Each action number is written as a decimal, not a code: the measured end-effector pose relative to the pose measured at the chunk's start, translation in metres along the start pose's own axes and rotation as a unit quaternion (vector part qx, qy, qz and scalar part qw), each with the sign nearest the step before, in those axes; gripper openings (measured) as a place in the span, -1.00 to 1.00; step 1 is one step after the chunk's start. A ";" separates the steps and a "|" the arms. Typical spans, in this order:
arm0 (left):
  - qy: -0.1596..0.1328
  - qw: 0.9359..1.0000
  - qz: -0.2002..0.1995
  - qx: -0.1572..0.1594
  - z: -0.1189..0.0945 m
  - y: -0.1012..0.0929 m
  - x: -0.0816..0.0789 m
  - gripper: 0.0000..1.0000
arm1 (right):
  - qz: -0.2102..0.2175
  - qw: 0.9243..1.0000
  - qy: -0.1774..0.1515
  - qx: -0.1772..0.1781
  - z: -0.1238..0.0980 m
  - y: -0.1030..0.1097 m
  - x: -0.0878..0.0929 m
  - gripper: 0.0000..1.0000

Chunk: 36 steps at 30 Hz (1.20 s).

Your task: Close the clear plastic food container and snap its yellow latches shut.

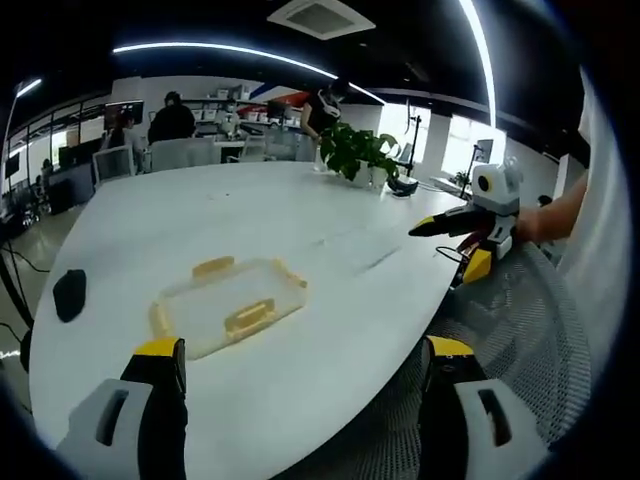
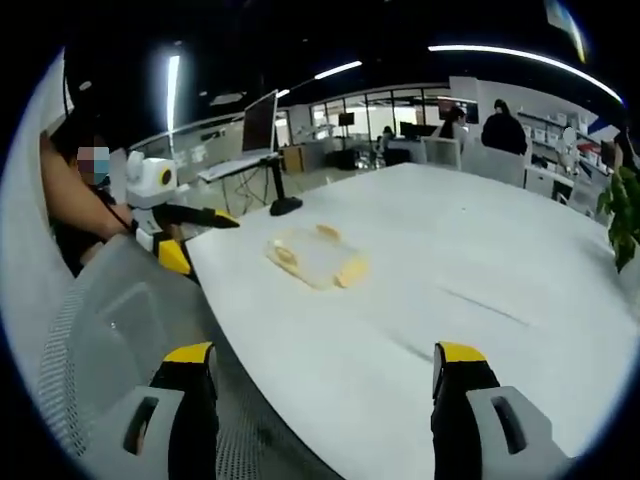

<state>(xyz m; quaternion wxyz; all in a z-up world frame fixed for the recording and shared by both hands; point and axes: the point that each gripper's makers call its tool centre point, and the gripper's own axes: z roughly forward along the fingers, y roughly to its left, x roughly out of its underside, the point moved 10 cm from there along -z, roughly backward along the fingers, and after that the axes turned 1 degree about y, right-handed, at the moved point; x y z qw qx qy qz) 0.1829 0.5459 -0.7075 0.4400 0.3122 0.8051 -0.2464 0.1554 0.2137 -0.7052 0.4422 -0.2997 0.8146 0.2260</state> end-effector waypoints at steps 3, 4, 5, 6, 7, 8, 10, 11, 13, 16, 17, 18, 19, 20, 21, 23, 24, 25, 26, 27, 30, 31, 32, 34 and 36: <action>0.001 1.000 0.002 0.000 0.000 0.000 0.000 0.98 | -0.002 1.000 -0.001 -0.002 0.000 0.000 -0.001 0.80; 0.000 1.000 0.000 0.001 0.000 0.000 0.000 0.98 | -0.003 1.000 -0.001 -0.002 0.000 0.001 -0.001 0.80; 0.001 1.000 0.000 0.002 0.000 0.000 0.000 0.98 | -0.004 1.000 -0.002 -0.002 0.000 0.001 -0.001 0.80; 0.002 1.000 0.001 0.002 0.000 -0.001 0.000 0.98 | -0.003 1.000 -0.002 -0.002 0.000 0.001 -0.001 0.80; 0.003 1.000 0.002 0.002 0.000 -0.001 0.000 0.98 | -0.001 1.000 -0.001 -0.002 0.000 0.001 0.000 0.80; 0.002 1.000 0.001 0.002 0.000 -0.001 0.000 0.98 | 0.001 1.000 0.000 -0.003 0.000 0.001 0.000 0.80; 0.000 1.000 0.000 -0.002 -0.001 -0.001 0.000 0.98 | 0.001 1.000 0.001 -0.002 0.000 0.001 0.000 0.80; -0.001 1.000 -0.003 -0.001 -0.001 0.000 0.000 0.98 | 0.003 1.000 -0.001 -0.004 0.000 0.001 0.000 0.80; -0.001 1.000 -0.005 -0.003 -0.001 0.000 0.001 0.98 | 0.003 1.000 0.002 -0.006 0.000 0.002 0.001 0.79; 0.003 1.000 -0.006 -0.002 0.000 0.000 0.002 0.98 | 0.007 1.000 0.000 -0.008 0.000 0.001 0.001 0.78; 0.002 1.000 -0.005 -0.003 0.000 0.000 0.002 0.98 | 0.009 1.000 0.001 -0.008 0.000 0.001 0.001 0.78; 0.004 1.000 -0.005 -0.003 0.000 0.000 0.002 0.98 | 0.009 1.000 -0.001 -0.009 0.000 0.001 0.001 0.78; 0.006 1.000 -0.006 -0.004 0.000 0.000 0.002 0.98 | 0.010 1.000 -0.002 -0.011 0.000 0.002 0.001 0.78; 0.008 1.000 -0.006 -0.006 0.000 0.000 0.003 0.98 | 0.009 1.000 -0.001 -0.011 0.000 0.002 0.001 0.78; 0.008 1.000 -0.005 -0.009 -0.001 0.001 0.002 0.98 | 0.006 1.000 0.000 -0.010 0.000 0.002 0.001 0.79; 0.004 1.000 -0.009 -0.008 -0.001 0.000 0.002 0.98 | 0.001 1.000 -0.004 -0.011 0.000 0.003 0.000 0.80; 0.007 1.000 -0.006 -0.010 -0.001 0.000 0.002 0.98 | 0.003 1.000 -0.003 -0.010 0.000 0.003 0.000 0.80; 0.008 1.000 -0.006 -0.009 -0.001 0.000 0.002 0.98 | 0.004 1.000 -0.001 -0.009 0.000 0.003 0.001 0.80; 0.009 1.000 -0.006 -0.008 -0.001 0.000 0.003 0.98 | 0.003 1.000 -0.001 -0.007 0.000 0.002 0.000 0.80; 0.011 1.000 -0.006 -0.008 -0.001 0.000 0.003 0.98 | 0.002 1.000 -0.004 -0.005 -0.001 0.002 0.000 0.80; 0.013 1.000 -0.003 -0.008 -0.001 -0.001 0.003 0.98 | 0.008 1.000 -0.005 -0.004 -0.001 0.002 0.001 0.79; 0.019 1.000 0.002 -0.010 -0.001 -0.002 0.004 0.98 | 0.008 1.000 -0.002 -0.002 -0.001 0.002 0.002 0.79; 0.018 1.000 0.005 -0.011 -0.001 -0.002 0.004 0.98 | 0.008 1.000 -0.001 -0.001 -0.002 0.002 0.003 0.79; 0.015 1.000 -0.001 -0.008 -0.002 -0.003 0.004 0.98 | 0.013 1.000 -0.004 0.001 -0.003 0.002 0.003 0.78; 0.012 1.000 0.000 -0.004 -0.002 -0.003 0.004 0.97 | 0.010 1.000 -0.005 0.009 -0.003 0.001 0.002 0.78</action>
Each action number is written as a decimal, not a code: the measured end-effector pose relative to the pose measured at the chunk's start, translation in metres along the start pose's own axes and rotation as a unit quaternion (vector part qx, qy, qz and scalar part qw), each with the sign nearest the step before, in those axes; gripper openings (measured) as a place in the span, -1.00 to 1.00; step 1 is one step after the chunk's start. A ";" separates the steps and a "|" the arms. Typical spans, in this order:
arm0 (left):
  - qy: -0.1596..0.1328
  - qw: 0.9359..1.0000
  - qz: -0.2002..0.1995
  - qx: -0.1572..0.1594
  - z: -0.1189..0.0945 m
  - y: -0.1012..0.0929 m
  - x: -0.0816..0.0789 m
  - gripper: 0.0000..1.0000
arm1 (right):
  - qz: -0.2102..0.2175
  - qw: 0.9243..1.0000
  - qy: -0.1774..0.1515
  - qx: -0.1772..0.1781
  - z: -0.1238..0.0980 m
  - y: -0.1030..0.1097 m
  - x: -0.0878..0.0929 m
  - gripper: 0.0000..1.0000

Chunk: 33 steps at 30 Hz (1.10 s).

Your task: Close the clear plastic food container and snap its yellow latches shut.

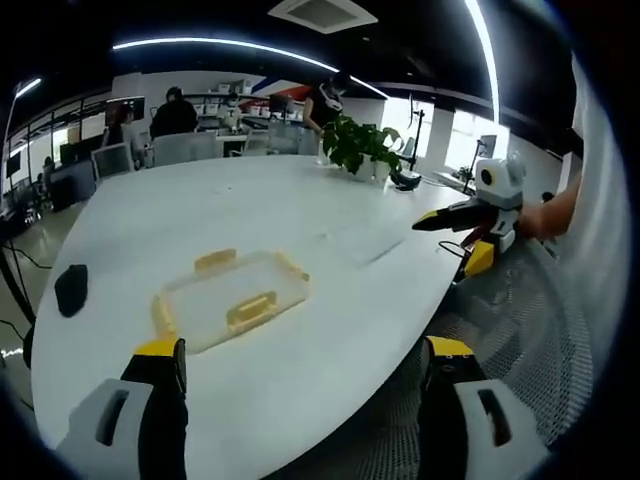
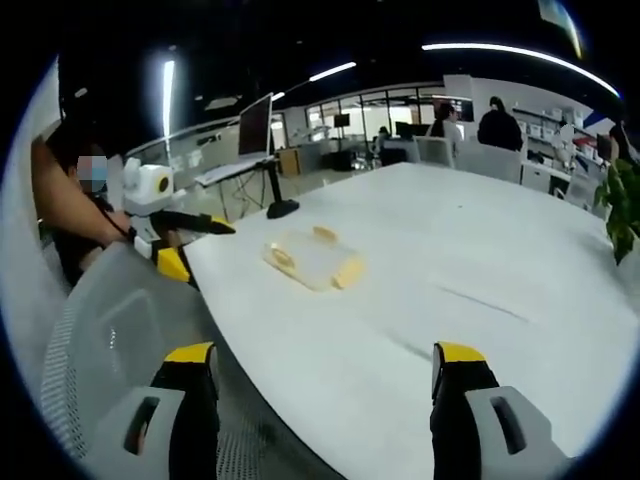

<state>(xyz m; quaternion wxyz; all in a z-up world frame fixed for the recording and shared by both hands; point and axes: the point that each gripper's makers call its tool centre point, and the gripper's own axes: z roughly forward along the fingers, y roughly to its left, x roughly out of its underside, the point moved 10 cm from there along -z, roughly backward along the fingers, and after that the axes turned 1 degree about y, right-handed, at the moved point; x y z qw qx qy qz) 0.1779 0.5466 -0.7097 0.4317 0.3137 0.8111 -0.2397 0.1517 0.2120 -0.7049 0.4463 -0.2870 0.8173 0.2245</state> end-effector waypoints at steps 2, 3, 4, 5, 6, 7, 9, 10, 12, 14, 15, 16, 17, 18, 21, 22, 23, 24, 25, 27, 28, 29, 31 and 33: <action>0.003 1.000 0.003 0.006 0.001 -0.001 0.000 0.97 | -0.012 1.000 -0.004 -0.005 0.001 0.003 -0.002 0.78; 0.004 1.000 0.002 0.009 0.002 -0.001 0.000 0.97 | -0.013 1.000 0.001 -0.006 0.001 0.003 -0.002 0.78; 0.004 1.000 0.003 0.010 0.002 -0.001 0.000 0.97 | -0.011 1.000 0.001 -0.005 0.001 0.002 -0.001 0.78; 0.004 1.000 0.004 0.009 0.001 -0.001 0.000 0.97 | -0.008 1.000 -0.001 -0.006 0.001 0.002 -0.002 0.78; 0.001 1.000 0.000 0.010 0.001 -0.002 0.000 0.97 | -0.006 1.000 -0.002 -0.008 0.000 0.001 -0.001 0.78; -0.002 1.000 -0.003 0.012 0.001 -0.002 0.000 0.97 | -0.006 1.000 -0.002 -0.008 0.000 0.002 -0.001 0.78; 0.001 1.000 0.002 0.011 0.000 -0.002 0.000 0.97 | -0.011 1.000 0.000 -0.008 0.001 0.003 -0.001 0.78; 0.002 1.000 0.004 0.010 0.000 -0.002 0.000 0.96 | -0.014 1.000 0.001 -0.010 0.001 0.004 -0.002 0.78; 0.002 1.000 0.001 0.012 0.000 -0.001 0.000 0.95 | -0.015 1.000 0.005 -0.010 0.002 0.004 -0.002 0.78; 0.001 1.000 0.005 0.010 0.000 -0.001 -0.001 0.95 | -0.018 1.000 0.004 -0.009 0.002 0.003 -0.002 0.79; 0.001 1.000 0.005 0.011 -0.001 -0.001 -0.002 0.95 | -0.014 1.000 0.003 -0.004 0.002 0.002 -0.003 0.79; 0.001 1.000 0.005 0.011 -0.001 -0.001 -0.003 0.94 | -0.014 1.000 0.005 -0.004 0.002 0.001 -0.003 0.79; 0.003 1.000 0.004 0.013 0.000 -0.001 -0.003 0.92 | -0.014 1.000 0.008 -0.006 0.002 0.001 -0.003 0.77; 0.004 1.000 0.004 0.015 0.000 -0.001 -0.004 0.90 | -0.015 1.000 0.015 -0.006 0.002 0.001 -0.003 0.74; 0.006 0.999 0.024 0.031 0.001 -0.007 -0.008 0.89 | -0.041 0.999 0.022 -0.012 0.003 0.005 -0.007 0.69; 0.010 0.999 0.029 0.034 0.001 -0.008 -0.008 0.89 | -0.045 0.998 0.029 -0.016 0.004 0.006 -0.007 0.67; 0.013 0.999 0.039 0.034 0.001 -0.008 -0.008 0.89 | -0.054 0.998 0.038 -0.024 0.005 0.008 -0.006 0.66; 0.015 0.998 0.042 0.033 0.001 -0.008 -0.009 0.88 | -0.062 0.997 0.041 -0.025 0.006 0.008 -0.007 0.66; 0.017 0.998 0.041 0.034 0.000 -0.007 -0.008 0.87 | -0.068 0.996 0.044 -0.025 0.007 0.009 -0.007 0.65; 0.023 0.998 0.047 0.044 0.001 -0.008 -0.009 0.85 | -0.068 0.996 0.047 -0.029 0.007 0.008 -0.009 0.62; 0.031 0.996 0.064 0.052 0.001 -0.008 -0.009 0.84 | -0.072 0.996 0.046 -0.028 0.008 0.006 -0.011 0.62; 0.037 0.995 0.073 0.055 0.002 -0.008 -0.010 0.83 | -0.074 0.996 0.046 -0.028 0.009 0.005 -0.012 0.61; 0.044 0.993 0.088 0.065 0.004 -0.007 -0.012 0.80 | -0.078 0.995 0.050 -0.030 0.012 0.003 -0.015 0.59; 0.043 0.993 0.089 0.068 0.005 -0.003 -0.016 0.74 | -0.087 0.994 0.054 -0.035 0.016 0.001 -0.019 0.57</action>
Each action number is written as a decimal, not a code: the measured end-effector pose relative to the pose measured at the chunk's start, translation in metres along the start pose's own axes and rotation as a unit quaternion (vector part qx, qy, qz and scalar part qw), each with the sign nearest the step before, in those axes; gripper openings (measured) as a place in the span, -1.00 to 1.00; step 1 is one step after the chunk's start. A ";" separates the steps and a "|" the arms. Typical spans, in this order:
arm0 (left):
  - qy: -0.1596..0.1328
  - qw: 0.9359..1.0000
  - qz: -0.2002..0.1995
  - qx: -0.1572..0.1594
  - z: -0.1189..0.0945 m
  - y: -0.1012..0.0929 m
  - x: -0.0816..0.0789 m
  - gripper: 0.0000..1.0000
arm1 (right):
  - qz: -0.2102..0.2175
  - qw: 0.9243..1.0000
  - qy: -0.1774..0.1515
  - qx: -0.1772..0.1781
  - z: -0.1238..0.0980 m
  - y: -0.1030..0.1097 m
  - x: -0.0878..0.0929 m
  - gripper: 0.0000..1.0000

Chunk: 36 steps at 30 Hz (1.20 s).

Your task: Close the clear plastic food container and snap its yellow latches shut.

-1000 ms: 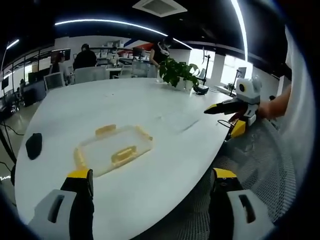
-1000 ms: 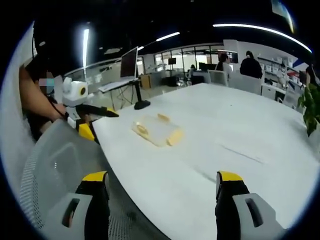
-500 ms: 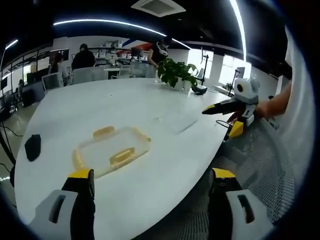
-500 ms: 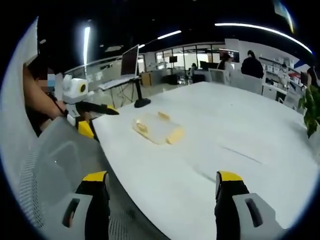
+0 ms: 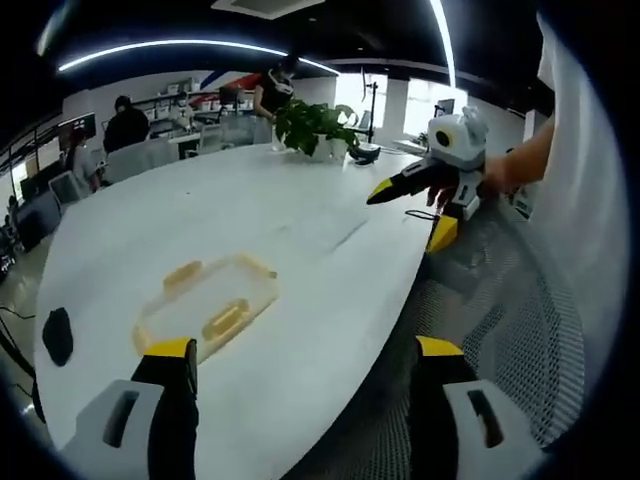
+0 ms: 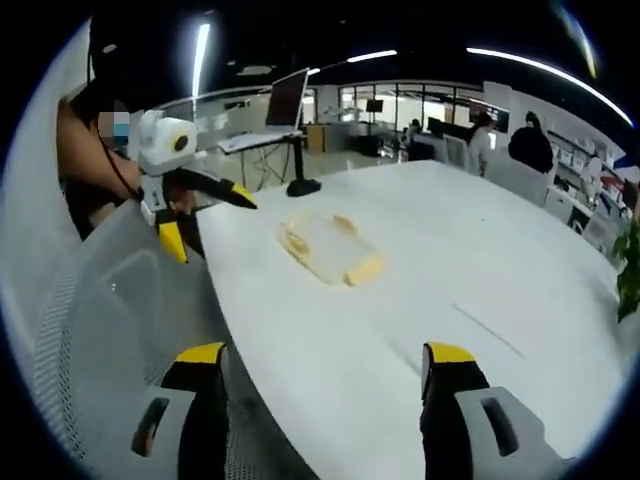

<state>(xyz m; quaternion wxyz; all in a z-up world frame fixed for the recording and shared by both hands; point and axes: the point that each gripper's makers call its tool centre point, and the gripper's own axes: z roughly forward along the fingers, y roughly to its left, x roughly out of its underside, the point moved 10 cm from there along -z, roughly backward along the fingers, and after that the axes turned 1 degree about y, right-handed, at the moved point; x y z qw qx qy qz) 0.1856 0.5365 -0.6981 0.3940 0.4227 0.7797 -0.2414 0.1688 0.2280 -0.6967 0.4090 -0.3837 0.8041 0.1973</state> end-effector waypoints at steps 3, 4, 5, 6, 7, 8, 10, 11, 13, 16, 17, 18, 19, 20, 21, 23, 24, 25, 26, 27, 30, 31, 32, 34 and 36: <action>0.001 1.000 0.001 0.008 0.002 0.009 -0.001 0.72 | -0.005 1.000 0.005 -0.009 0.007 -0.003 -0.005 0.54; 0.006 1.000 0.009 0.009 0.004 0.013 -0.001 0.72 | -0.004 1.000 0.001 -0.013 0.011 -0.003 -0.008 0.54; 0.008 1.000 0.009 0.010 0.005 0.017 -0.001 0.71 | -0.006 1.000 0.002 -0.015 0.013 -0.003 -0.010 0.54; 0.010 1.000 0.008 0.010 0.006 0.020 -0.001 0.71 | -0.013 1.000 0.005 -0.017 0.017 -0.003 -0.012 0.54; 0.012 1.000 0.009 0.010 0.007 0.022 -0.002 0.70 | -0.017 1.000 0.007 -0.019 0.019 -0.002 -0.013 0.54; 0.012 1.000 0.012 0.009 0.008 0.027 -0.002 0.70 | -0.029 0.999 0.010 -0.024 0.023 -0.001 -0.015 0.54; 0.014 1.000 0.013 0.013 0.010 0.034 -0.002 0.69 | -0.036 0.999 0.017 -0.027 0.031 -0.001 -0.016 0.54; 0.018 1.000 0.020 0.013 0.011 0.037 -0.001 0.69 | -0.034 0.999 0.018 -0.030 0.034 -0.001 -0.017 0.54; 0.035 0.999 0.032 0.015 0.012 0.043 0.002 0.66 | -0.031 0.999 0.016 -0.034 0.040 -0.002 -0.020 0.54; 0.037 0.999 0.037 0.014 0.013 0.051 0.002 0.64 | -0.043 0.998 0.022 -0.040 0.051 -0.004 -0.024 0.53; 0.037 0.999 0.036 0.014 0.014 0.055 0.003 0.63 | -0.043 0.998 0.021 -0.042 0.053 -0.005 -0.026 0.52; 0.038 0.999 0.036 0.013 0.014 0.058 0.004 0.62 | -0.044 0.998 0.022 -0.043 0.056 -0.006 -0.028 0.51; 0.041 0.998 0.035 0.012 0.014 0.062 0.005 0.60 | -0.048 0.998 0.023 -0.045 0.059 -0.008 -0.030 0.49; 0.044 0.998 0.036 0.011 0.014 0.065 0.006 0.59 | -0.051 0.997 0.024 -0.046 0.062 -0.009 -0.031 0.48; 0.045 0.998 0.036 0.010 0.014 0.067 0.006 0.58 | -0.054 0.997 0.025 -0.048 0.065 -0.010 -0.032 0.48; 0.050 0.998 0.036 0.012 0.014 0.074 0.008 0.56 | -0.055 0.997 0.026 -0.056 0.073 -0.014 -0.036 0.46; 0.055 0.998 0.039 0.014 0.013 0.077 0.010 0.55 | -0.057 0.996 0.027 -0.059 0.075 -0.016 -0.037 0.45; 0.060 0.997 0.038 0.018 0.013 0.078 0.011 0.54 | -0.060 0.996 0.028 -0.059 0.077 -0.016 -0.038 0.44; 0.063 0.997 0.039 0.018 0.013 0.080 0.012 0.53 | -0.062 0.996 0.030 -0.061 0.079 -0.017 -0.039 0.43; 0.065 0.997 0.042 0.019 0.012 0.082 0.013 0.53 | -0.061 0.995 0.028 -0.067 0.082 -0.018 -0.040 0.42; 0.076 0.996 0.048 0.021 0.013 0.091 0.015 0.52 | -0.074 0.994 0.036 -0.073 0.088 -0.022 -0.043 0.39; 0.076 0.996 0.049 0.023 0.013 0.092 0.015 0.52 | -0.078 0.993 0.039 -0.075 0.090 -0.023 -0.043 0.39; 0.080 0.995 0.053 0.024 0.013 0.096 0.016 0.51 | -0.082 0.993 0.042 -0.076 0.093 -0.026 -0.044 0.38; 0.087 0.994 0.061 0.026 0.014 0.100 0.016 0.49 | -0.085 0.992 0.046 -0.079 0.099 -0.030 -0.047 0.38; 0.095 0.992 0.073 0.028 0.015 0.107 0.016 0.48 | -0.098 0.991 0.051 -0.080 0.103 -0.033 -0.051 0.36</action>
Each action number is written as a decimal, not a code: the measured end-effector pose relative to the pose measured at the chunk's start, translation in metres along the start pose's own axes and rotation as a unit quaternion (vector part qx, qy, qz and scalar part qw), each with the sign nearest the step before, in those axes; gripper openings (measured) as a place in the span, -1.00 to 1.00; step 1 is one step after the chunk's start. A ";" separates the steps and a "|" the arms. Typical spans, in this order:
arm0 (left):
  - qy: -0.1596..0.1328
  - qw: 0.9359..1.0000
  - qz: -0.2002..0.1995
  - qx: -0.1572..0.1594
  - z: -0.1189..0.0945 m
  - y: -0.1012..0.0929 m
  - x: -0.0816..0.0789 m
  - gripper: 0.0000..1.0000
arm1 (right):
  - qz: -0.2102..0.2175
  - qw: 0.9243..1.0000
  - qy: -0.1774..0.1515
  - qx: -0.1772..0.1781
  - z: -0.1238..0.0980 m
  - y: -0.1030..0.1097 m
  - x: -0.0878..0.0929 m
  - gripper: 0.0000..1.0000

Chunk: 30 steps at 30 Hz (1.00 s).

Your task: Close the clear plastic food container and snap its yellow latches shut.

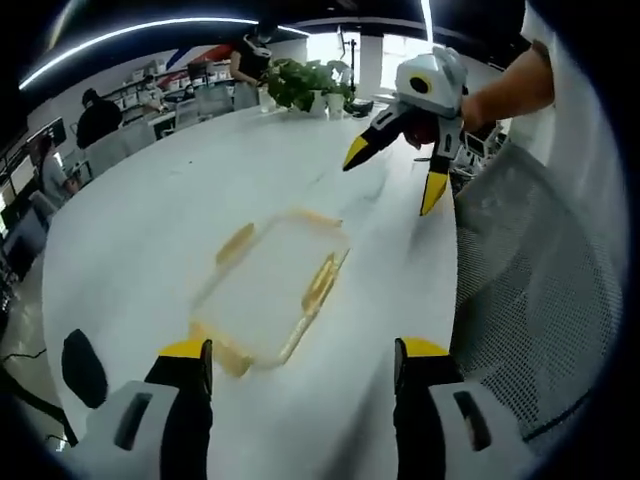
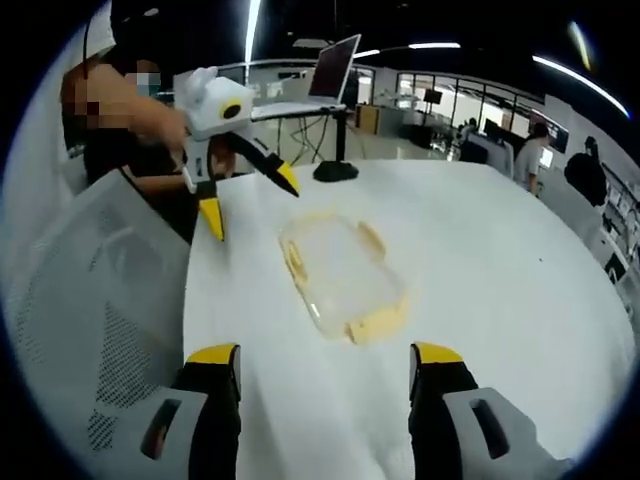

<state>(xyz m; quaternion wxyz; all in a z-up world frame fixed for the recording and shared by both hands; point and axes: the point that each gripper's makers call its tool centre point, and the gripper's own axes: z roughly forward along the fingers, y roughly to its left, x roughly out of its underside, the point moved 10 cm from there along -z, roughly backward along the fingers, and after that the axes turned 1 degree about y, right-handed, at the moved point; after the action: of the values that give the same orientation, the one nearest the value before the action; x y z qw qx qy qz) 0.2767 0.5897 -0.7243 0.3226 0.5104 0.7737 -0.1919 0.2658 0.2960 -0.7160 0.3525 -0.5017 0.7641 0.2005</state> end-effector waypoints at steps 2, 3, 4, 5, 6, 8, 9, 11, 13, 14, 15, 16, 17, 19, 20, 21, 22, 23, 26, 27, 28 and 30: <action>0.005 1.000 0.006 0.004 -0.001 0.006 -0.001 0.48 | -0.018 1.000 0.005 -0.005 0.004 -0.004 -0.004 0.35; 0.009 1.000 0.015 0.005 -0.001 0.010 -0.001 0.47 | -0.025 1.000 0.010 -0.006 0.006 -0.006 -0.005 0.36; 0.013 1.000 0.020 0.006 -0.001 0.013 -0.002 0.47 | -0.035 0.999 0.008 -0.006 0.007 -0.008 -0.007 0.36; 0.016 1.000 0.022 0.007 -0.002 0.016 -0.002 0.46 | -0.042 0.999 0.004 -0.007 0.010 -0.011 -0.010 0.36; 0.016 0.999 0.026 0.008 -0.001 0.020 -0.003 0.46 | -0.042 0.999 0.008 -0.009 0.012 -0.013 -0.012 0.36; 0.020 0.999 0.032 0.008 0.000 0.026 -0.004 0.45 | -0.055 0.998 0.013 -0.011 0.014 -0.017 -0.014 0.36; 0.023 0.999 0.036 0.011 0.001 0.028 -0.003 0.44 | -0.058 0.998 0.014 -0.011 0.015 -0.018 -0.014 0.36; 0.036 0.998 0.049 0.017 0.003 0.032 -0.003 0.42 | -0.075 0.997 0.028 -0.021 0.021 -0.023 -0.013 0.37; 0.045 0.997 0.067 0.017 0.005 0.036 -0.002 0.42 | -0.082 0.996 0.033 -0.023 0.023 -0.026 -0.014 0.36; 0.047 0.996 0.070 0.019 0.006 0.035 -0.002 0.42 | -0.083 0.996 0.035 -0.025 0.024 -0.027 -0.014 0.36; 0.044 0.996 0.080 0.021 0.007 0.036 -0.002 0.42 | -0.086 0.995 0.035 -0.027 0.025 -0.028 -0.014 0.36; 0.047 0.995 0.084 0.025 0.008 0.037 -0.001 0.42 | -0.088 0.995 0.035 -0.030 0.026 -0.028 -0.014 0.36; 0.055 0.994 0.087 0.029 0.009 0.038 0.000 0.41 | -0.096 0.994 0.042 -0.033 0.028 -0.029 -0.013 0.36; 0.065 0.992 0.104 0.029 0.011 0.040 0.002 0.39 | -0.107 0.992 0.048 -0.037 0.032 -0.031 -0.013 0.36; 0.066 0.992 0.106 0.031 0.012 0.040 0.002 0.38 | -0.112 0.992 0.051 -0.039 0.034 -0.032 -0.014 0.35; 0.068 0.991 0.108 0.032 0.013 0.041 0.003 0.37 | -0.113 0.991 0.054 -0.040 0.035 -0.033 -0.014 0.34; 0.070 0.991 0.109 0.033 0.014 0.042 0.003 0.36 | -0.117 0.991 0.056 -0.041 0.036 -0.034 -0.015 0.35; 0.071 0.991 0.110 0.032 0.015 0.044 0.003 0.35 | -0.118 0.990 0.056 -0.045 0.038 -0.035 -0.016 0.35; 0.074 0.990 0.114 0.033 0.017 0.047 0.000 0.34 | -0.125 0.989 0.063 -0.055 0.045 -0.038 -0.017 0.35; 0.076 0.990 0.117 0.033 0.018 0.048 0.000 0.34 | -0.125 0.988 0.063 -0.060 0.046 -0.038 -0.017 0.35; 0.077 0.989 0.121 0.033 0.019 0.051 0.000 0.34 | -0.129 0.987 0.072 -0.058 0.049 -0.039 -0.017 0.34; 0.082 0.988 0.125 0.033 0.021 0.054 -0.001 0.32 | -0.134 0.987 0.070 -0.060 0.051 -0.040 -0.017 0.33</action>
<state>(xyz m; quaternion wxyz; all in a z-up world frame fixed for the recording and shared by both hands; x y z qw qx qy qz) 0.3322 0.5981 -0.7370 0.2626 0.6272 0.7211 -0.1326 0.3235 0.3240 -0.7358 0.2911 -0.6326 0.6994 0.1611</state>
